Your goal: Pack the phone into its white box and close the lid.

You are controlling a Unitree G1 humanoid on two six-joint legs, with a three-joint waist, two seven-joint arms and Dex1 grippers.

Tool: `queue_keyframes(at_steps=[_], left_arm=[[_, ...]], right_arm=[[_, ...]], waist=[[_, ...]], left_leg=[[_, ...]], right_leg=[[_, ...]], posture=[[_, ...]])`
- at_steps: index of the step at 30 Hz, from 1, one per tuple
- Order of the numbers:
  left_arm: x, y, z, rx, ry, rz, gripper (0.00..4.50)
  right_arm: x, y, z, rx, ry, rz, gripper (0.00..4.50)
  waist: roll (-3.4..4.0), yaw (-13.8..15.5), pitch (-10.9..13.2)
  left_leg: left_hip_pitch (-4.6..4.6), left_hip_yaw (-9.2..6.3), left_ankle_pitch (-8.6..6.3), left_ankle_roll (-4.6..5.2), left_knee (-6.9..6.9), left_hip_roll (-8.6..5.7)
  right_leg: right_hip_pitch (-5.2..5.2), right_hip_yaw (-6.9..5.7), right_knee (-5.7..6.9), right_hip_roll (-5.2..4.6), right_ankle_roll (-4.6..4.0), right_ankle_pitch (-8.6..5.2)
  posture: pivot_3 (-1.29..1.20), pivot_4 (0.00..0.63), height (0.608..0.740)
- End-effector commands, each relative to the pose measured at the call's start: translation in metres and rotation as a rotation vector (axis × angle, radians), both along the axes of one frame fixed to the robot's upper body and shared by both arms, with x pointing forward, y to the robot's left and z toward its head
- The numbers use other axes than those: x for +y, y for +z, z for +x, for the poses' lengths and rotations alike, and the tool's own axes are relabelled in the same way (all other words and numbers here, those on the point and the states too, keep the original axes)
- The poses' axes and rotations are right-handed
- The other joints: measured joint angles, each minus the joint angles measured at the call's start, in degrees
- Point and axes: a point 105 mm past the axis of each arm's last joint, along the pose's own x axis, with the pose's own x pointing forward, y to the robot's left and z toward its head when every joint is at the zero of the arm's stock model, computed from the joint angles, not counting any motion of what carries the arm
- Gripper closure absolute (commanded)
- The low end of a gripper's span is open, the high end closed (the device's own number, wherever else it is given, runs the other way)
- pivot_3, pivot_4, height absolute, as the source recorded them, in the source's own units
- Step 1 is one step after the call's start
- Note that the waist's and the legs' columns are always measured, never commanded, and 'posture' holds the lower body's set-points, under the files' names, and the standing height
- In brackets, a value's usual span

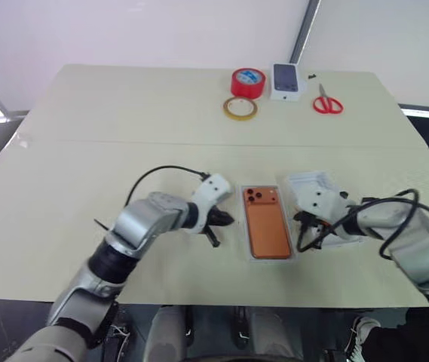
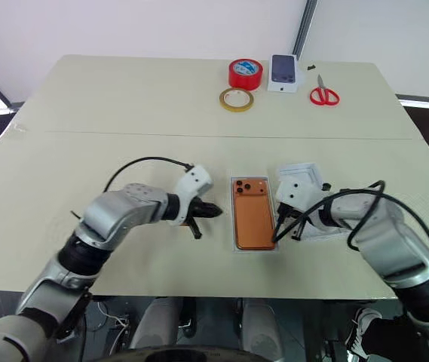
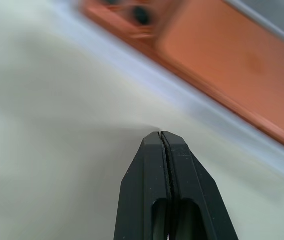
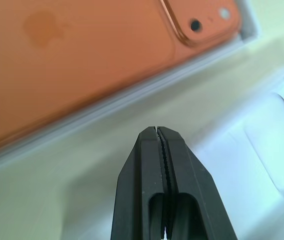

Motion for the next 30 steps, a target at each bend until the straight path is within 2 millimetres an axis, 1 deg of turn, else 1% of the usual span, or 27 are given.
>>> queue_keyframes(at_steps=[1,2,3,5,6,8,11,14,18,21,24,28,30], left_arm=[[0.016,0.03,0.003,-0.149,-0.016,-0.082,4.46],[0.022,0.034,0.003,-0.182,-0.022,-0.092,4.46],[0.027,0.04,0.002,-0.235,-0.035,-0.119,4.49],[0.036,0.045,-0.003,-0.308,-0.059,-0.154,4.5],[0.04,0.045,-0.005,-0.329,-0.07,-0.166,4.5],[0.046,0.043,-0.013,-0.348,-0.099,-0.182,4.5],[0.049,0.039,-0.024,-0.359,-0.151,-0.169,4.5],[0.048,0.034,-0.035,-0.36,-0.2,-0.149,4.5],[0.044,0.034,-0.043,-0.397,-0.244,-0.143,4.5],[0.042,0.036,-0.047,-0.418,-0.261,-0.153,4.5],[0.04,0.037,-0.052,-0.428,-0.284,-0.165,4.5],[0.039,0.035,-0.056,-0.426,-0.297,-0.158,4.5],[0.041,0.033,-0.056,-0.422,-0.297,-0.151,4.5]], right_arm=[[-0.003,0.03,0.0,-0.034,-0.022,0.07,4.5],[-0.003,0.034,-0.001,-0.007,-0.051,0.109,4.5],[-0.004,0.036,-0.002,0.026,-0.081,0.149,4.24],[-0.004,0.035,-0.004,0.085,-0.132,0.192,3.65],[-0.005,0.033,-0.005,0.108,-0.16,0.204,3.12],[-0.009,0.028,-0.001,0.126,-0.267,0.227,2.13],[-0.011,0.024,0.003,0.172,-0.392,0.28,0.55],[-0.015,0.019,0.006,0.19,-0.477,0.267,0.55],[-0.019,0.014,0.012,0.171,-0.559,0.252,0.55],[-0.019,0.009,0.013,0.179,-0.586,0.247,0.55],[-0.014,0.003,0.012,0.198,-0.587,0.262,0.55],[-0.012,-0.008,0.014,0.186,-0.622,0.235,0.55],[-0.009,-0.013,0.015,0.196,-0.644,0.27,1.07]], waist=[[0.0,0.03,0.0],[0.0,-0.02,0.0],[0.0,-0.03,0.0],[0.01,0.06,0.0],[0.02,0.12,0.0],[0.02,0.15,-0.01],[0.04,0.11,-0.01],[0.04,0.14,-0.01],[0.06,0.08,-0.01],[0.07,0.06,-0.01],[0.06,0.01,-0.01],[0.07,-0.01,-0.02],[0.06,-0.04,-0.02]], left_leg=[[0.0,0.0,0.0,0.0,-0.01,0.01],[0.01,0.0,0.0,0.0,-0.01,0.01],[0.01,0.02,0.0,-0.01,-0.02,0.02],[0.01,0.03,-0.01,-0.01,-0.03,0.02],[0.01,0.02,-0.01,-0.01,-0.03,0.04],[0.0,0.02,-0.01,-0.02,-0.03,0.03],[-0.03,0.07,-0.02,-0.03,-0.03,-0.02],[-0.1,0.08,-0.02,-0.03,-0.04,-0.03],[-0.13,0.1,-0.02,-0.02,-0.05,-0.03],[-0.12,0.11,-0.02,-0.02,-0.05,-0.03],[-0.12,0.12,-0.02,-0.01,-0.05,-0.02],[-0.11,0.12,-0.02,-0.01,-0.05,0.0],[-0.11,0.12,-0.02,-0.01,-0.05,0.0]], right_leg=[[0.0,0.0,0.0,0.0,0.0,0.0],[0.02,0.0,-0.01,-0.01,0.0,0.0],[0.0,0.01,-0.01,-0.02,0.0,0.0],[-0.01,0.02,-0.02,-0.05,-0.02,0.0],[-0.01,0.01,-0.02,-0.06,-0.03,0.0],[-0.02,0.01,-0.03,-0.14,-0.04,0.0],[-0.05,0.03,-0.04,-0.35,-0.06,0.01],[-0.12,0.03,-0.05,-0.37,-0.06,0.01],[-0.14,0.05,-0.06,-0.36,-0.06,0.01],[-0.14,0.04,-0.05,-0.33,-0.06,0.01],[-0.13,0.04,-0.05,-0.29,-0.05,0.01],[-0.13,0.04,-0.04,-0.13,-0.04,0.01],[-0.13,0.04,-0.04,-0.11,-0.04,0.01]], posture=[[0.0,0.15,0.74],[0.0,0.15,0.74],[0.0,0.15,0.74],[0.0,0.15,0.74],[0.0,0.15,0.74],[0.0,0.15,0.74],[0.0,0.15,0.74],[0.0,0.15,0.74],[0.0,0.15,0.74],[0.0,0.15,0.74],[0.0,0.15,0.74],[0.0,0.15,0.74],[0.0,0.15,0.74]])
